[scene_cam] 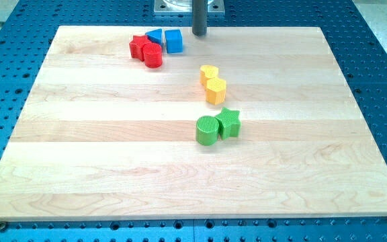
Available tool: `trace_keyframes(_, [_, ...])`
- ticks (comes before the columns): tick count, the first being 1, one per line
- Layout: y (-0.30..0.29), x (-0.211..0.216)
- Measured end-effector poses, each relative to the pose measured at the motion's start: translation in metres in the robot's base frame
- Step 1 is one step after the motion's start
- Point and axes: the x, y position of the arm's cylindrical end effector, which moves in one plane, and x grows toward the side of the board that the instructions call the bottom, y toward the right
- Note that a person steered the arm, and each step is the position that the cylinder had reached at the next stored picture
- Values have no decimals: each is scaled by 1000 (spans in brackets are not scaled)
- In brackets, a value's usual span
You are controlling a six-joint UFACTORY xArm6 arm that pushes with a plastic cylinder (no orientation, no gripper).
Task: Push the cube into the red blocks and triangle
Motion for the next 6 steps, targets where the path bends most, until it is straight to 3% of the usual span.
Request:
trace_keyframes(2, [-22, 42])
trace_keyframes(3, [-10, 20])
trace_keyframes(6, [-56, 35])
